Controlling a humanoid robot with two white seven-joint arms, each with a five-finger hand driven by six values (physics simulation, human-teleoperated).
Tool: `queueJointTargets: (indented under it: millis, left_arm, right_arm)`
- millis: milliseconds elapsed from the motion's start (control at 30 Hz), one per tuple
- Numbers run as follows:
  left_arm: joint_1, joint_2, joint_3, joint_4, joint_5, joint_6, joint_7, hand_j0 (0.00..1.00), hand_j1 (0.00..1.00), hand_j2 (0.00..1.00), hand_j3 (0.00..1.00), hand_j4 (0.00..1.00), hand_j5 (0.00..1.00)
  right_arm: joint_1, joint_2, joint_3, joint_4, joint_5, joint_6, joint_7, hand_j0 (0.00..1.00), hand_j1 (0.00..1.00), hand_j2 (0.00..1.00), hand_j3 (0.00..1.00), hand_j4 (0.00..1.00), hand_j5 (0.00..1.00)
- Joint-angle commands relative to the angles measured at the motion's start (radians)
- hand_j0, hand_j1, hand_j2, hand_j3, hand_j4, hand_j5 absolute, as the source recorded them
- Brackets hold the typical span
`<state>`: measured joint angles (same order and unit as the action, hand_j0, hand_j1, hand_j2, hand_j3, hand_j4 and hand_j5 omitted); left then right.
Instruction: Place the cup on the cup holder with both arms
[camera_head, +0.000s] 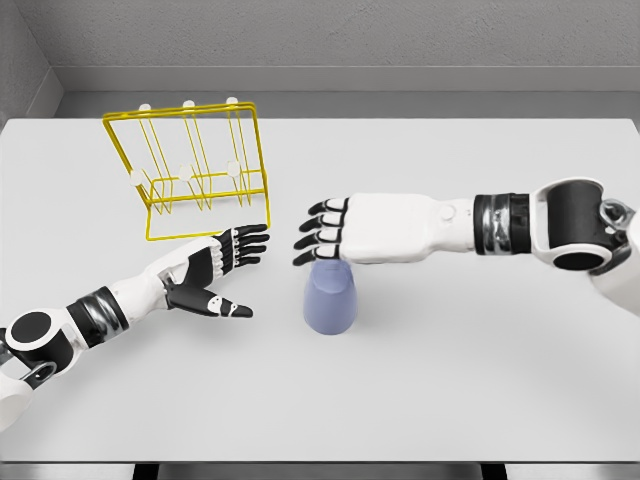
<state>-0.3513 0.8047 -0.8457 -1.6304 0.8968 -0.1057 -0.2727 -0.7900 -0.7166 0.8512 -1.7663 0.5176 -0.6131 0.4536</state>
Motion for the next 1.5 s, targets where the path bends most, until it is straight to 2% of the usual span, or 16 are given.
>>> queueJointTargets:
  millis: [0, 67, 133, 200, 300, 333, 467, 500, 567, 700, 933, 1467]
  left_arm:
    - [0.0, 0.001, 0.0, 0.0, 0.004, 0.0, 0.0, 1.0, 1.0, 1.0, 1.0, 1.0, 1.0]
    - [0.0, -0.013, -0.001, 0.0, 0.002, 0.0, 0.0, 1.0, 1.0, 1.0, 1.0, 1.0, 1.0]
    - [0.0, -0.028, -0.001, 0.0, -0.022, 0.001, 0.001, 1.0, 1.0, 1.0, 1.0, 1.0, 1.0]
    - [0.0, -0.039, -0.001, 0.0, -0.03, 0.001, 0.0, 1.0, 1.0, 1.0, 1.0, 1.0, 1.0]
    - [-0.006, -0.058, -0.003, 0.0, -0.042, 0.004, 0.0, 1.0, 1.0, 1.0, 1.0, 1.0, 1.0]
    - [-0.008, -0.062, -0.007, 0.0, -0.044, 0.006, 0.001, 1.0, 1.0, 1.0, 1.0, 1.0, 1.0]
    - [-0.02, -0.079, -0.013, 0.004, -0.058, 0.008, 0.001, 1.0, 1.0, 1.0, 1.0, 1.0, 1.0]
    - [-0.02, -0.085, -0.015, 0.004, -0.058, 0.009, 0.001, 1.0, 1.0, 1.0, 1.0, 1.0, 1.0]
    - [-0.023, -0.098, -0.021, 0.004, -0.058, 0.009, 0.003, 1.0, 1.0, 1.0, 1.0, 1.0, 1.0]
    - [-0.029, -0.114, -0.035, 0.004, -0.075, 0.009, 0.004, 1.0, 1.0, 1.0, 1.0, 1.0, 1.0]
    - [-0.029, -0.136, -0.042, 0.006, -0.082, 0.009, 0.004, 1.0, 1.0, 1.0, 1.0, 1.0, 1.0]
    - [-0.041, -0.194, -0.05, 0.055, -0.093, 0.011, 0.004, 1.0, 1.0, 1.0, 1.0, 1.0, 1.0]
  right_arm:
    - [0.0, -0.007, -0.057, -0.001, -0.065, 0.002, -0.003, 1.0, 1.0, 1.0, 1.0, 1.0, 1.0]
    - [0.005, -0.081, -0.145, 0.002, -0.146, 0.002, -0.003, 1.0, 1.0, 1.0, 1.0, 1.0, 1.0]
    - [0.052, -0.127, -0.297, 0.048, -0.221, 0.002, -0.003, 1.0, 1.0, 1.0, 1.0, 1.0, 1.0]
    - [0.09, -0.127, -0.377, 0.145, -0.289, 0.002, -0.003, 1.0, 1.0, 1.0, 1.0, 1.0, 1.0]
    - [0.186, -0.129, -0.503, 0.218, -0.32, 0.002, -0.003, 1.0, 1.0, 1.0, 1.0, 1.0, 1.0]
    - [0.221, -0.127, -0.52, 0.232, -0.344, 0.002, -0.003, 1.0, 1.0, 1.0, 1.0, 1.0, 1.0]
    - [0.319, -0.11, -0.52, 0.294, -0.426, 0.002, -0.003, 1.0, 1.0, 1.0, 1.0, 1.0, 1.0]
    - [0.333, -0.089, -0.521, 0.332, -0.427, 0.002, -0.003, 1.0, 1.0, 1.0, 1.0, 1.0, 1.0]
    - [0.348, -0.032, -0.581, 0.426, -0.419, 0.002, 0.002, 1.0, 1.0, 1.0, 1.0, 1.0, 1.0]
    - [0.379, -0.026, -0.626, 0.452, -0.412, 0.002, 0.01, 1.0, 1.0, 1.0, 1.0, 1.0, 1.0]
    - [0.379, 0.003, -0.627, 0.444, -0.413, 0.002, 0.01, 1.0, 1.0, 1.0, 1.0, 1.0, 1.0]
    - [0.391, 0.002, -0.627, 0.447, -0.413, 0.002, 0.008, 1.0, 1.0, 1.0, 1.0, 1.0, 1.0]
